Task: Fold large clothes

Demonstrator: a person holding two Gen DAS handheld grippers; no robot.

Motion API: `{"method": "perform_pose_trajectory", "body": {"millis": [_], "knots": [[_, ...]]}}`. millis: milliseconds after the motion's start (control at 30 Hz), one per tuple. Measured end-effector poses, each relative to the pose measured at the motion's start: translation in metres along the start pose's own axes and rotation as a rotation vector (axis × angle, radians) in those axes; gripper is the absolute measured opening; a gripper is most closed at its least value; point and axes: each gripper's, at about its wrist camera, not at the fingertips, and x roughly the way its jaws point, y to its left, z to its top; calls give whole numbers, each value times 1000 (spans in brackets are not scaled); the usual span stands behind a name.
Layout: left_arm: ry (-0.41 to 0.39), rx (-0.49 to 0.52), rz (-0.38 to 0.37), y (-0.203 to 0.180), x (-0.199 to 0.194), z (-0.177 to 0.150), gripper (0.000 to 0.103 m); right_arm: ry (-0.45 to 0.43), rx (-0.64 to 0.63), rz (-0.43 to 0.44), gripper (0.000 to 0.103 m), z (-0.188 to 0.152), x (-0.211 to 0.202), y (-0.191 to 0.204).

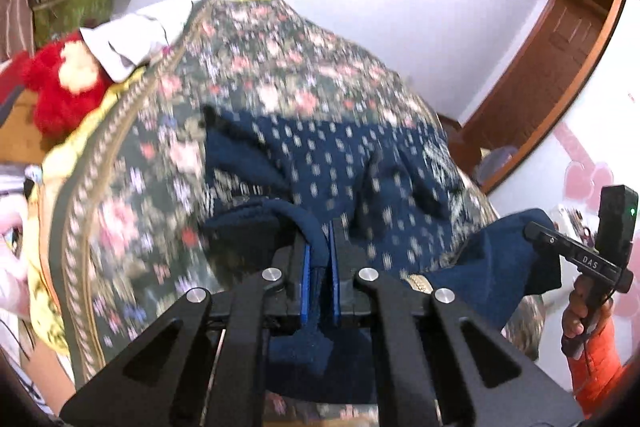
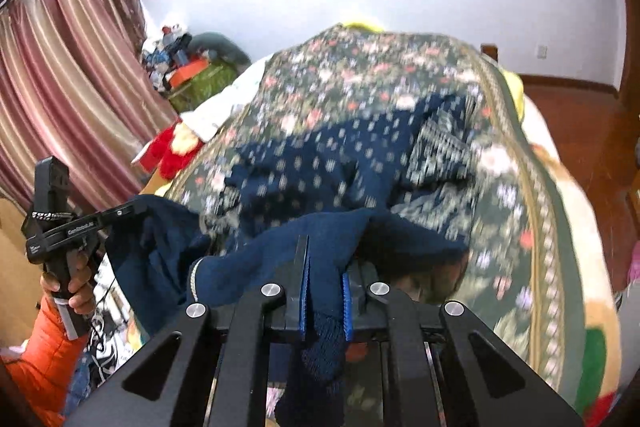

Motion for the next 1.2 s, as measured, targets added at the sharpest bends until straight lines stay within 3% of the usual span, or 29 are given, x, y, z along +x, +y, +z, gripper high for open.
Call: {"method": "perform_pose_trajectory", "body": {"millis": [100,267,433,633,767,867,1033,1200], "knots": [[-39,-12,47,9,8,25,7,-34,12,-35,10,25,11,-13],[-59,-115,157,35,52,70,7,-46,69,-101,10,75,55,-47],[-75,-107,332,53,105,104,7,-23,83,-181,10,109,112,-70],[-4,-82,497,82,184,127,7,55,103,-247,10,136,185,-113],[100,-155,517,110,234,120,8,103,149,-232,10,134,223,-141],[149,-162,515,122,258,105,8,98,121,-211,10,132,224,-144],[166,-95,515,122,264,99,9,128,48,-148,10,134,211,-149],[204,-88,497,125,263,104,11,133,79,-122,10,138,191,-160]]}}
